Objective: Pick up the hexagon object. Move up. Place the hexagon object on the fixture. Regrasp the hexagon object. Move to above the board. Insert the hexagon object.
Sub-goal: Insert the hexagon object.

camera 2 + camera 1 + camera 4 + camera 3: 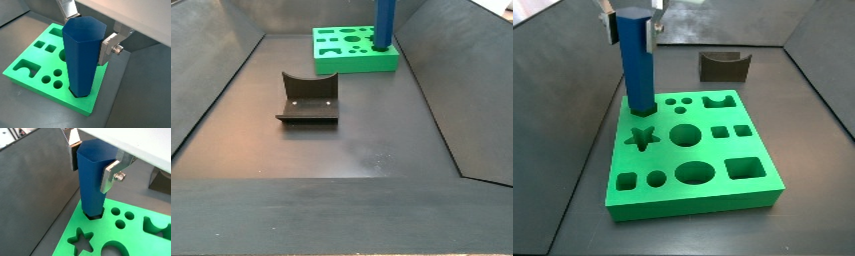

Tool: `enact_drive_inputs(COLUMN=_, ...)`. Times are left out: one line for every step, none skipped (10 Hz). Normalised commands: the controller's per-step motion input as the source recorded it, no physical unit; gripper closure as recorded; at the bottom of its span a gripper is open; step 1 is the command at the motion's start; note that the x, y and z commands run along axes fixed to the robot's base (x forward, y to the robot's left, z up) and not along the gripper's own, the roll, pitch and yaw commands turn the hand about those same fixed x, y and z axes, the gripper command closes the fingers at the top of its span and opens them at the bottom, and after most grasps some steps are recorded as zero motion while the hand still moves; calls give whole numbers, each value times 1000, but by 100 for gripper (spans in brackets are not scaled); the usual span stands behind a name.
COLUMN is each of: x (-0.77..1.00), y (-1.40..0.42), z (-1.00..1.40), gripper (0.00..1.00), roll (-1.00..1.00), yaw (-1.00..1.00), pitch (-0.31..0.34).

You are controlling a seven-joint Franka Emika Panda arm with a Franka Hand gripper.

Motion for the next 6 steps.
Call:
enact_drive_inputs(x=166, y=0, z=-40, gripper=100, roll=-43, yaw=-483, pitch=-56)
enact_drive_inputs(x=0, y=0, z=-23, gripper=100, roll=0, yaw=0, pitch=0)
enact_drive_inputs(x=-46, y=0, z=-91, gripper=100, roll=27, yaw=0, pitch=0)
enact_drive_inputs(x=-71, y=0, z=-163, gripper=100, roll=56, yaw=0, pitch=7)
enact_drive_inputs(x=0, y=0, z=-217, gripper=100, roll=54, yaw=-3, pitch=29)
enact_drive_inputs(x=0, y=0, z=-200, gripper=100, roll=10, yaw=-60, pitch=9)
